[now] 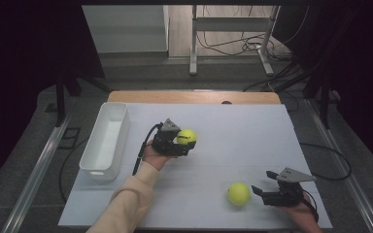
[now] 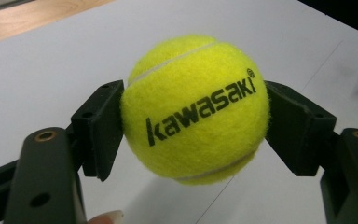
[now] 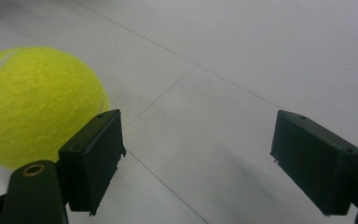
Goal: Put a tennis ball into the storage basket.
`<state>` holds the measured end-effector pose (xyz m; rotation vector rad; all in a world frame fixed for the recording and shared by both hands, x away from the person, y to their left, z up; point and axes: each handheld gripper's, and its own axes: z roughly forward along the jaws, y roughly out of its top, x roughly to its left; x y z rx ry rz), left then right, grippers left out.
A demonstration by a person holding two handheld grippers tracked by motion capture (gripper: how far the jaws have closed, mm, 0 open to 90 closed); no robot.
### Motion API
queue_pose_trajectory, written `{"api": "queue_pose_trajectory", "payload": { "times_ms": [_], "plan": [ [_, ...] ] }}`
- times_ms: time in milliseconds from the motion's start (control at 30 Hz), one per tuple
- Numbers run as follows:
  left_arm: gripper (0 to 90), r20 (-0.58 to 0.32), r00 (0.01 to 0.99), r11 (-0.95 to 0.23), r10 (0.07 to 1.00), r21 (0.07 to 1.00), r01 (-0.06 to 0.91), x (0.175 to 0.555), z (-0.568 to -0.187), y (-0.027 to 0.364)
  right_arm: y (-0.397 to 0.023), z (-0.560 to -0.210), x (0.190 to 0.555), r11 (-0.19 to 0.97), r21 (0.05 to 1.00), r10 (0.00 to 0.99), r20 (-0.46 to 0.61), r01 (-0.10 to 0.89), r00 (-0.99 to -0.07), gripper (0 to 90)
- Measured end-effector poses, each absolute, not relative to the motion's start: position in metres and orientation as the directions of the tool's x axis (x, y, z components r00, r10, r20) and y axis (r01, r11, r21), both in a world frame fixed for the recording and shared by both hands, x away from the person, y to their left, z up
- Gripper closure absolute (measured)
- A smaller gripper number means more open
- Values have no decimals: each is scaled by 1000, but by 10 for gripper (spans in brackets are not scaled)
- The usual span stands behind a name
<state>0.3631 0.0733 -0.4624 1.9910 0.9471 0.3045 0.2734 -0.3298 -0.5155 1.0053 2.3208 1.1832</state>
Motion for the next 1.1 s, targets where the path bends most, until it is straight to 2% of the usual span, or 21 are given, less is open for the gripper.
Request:
{"api": "queue_pose_trajectory", "payload": {
  "times_ms": [1100],
  "plan": [
    [267, -140, 597, -228, 790, 836, 499, 359, -440, 127, -331, -516, 273, 398, 805, 729, 13, 440, -684, 175]
  ]
}}
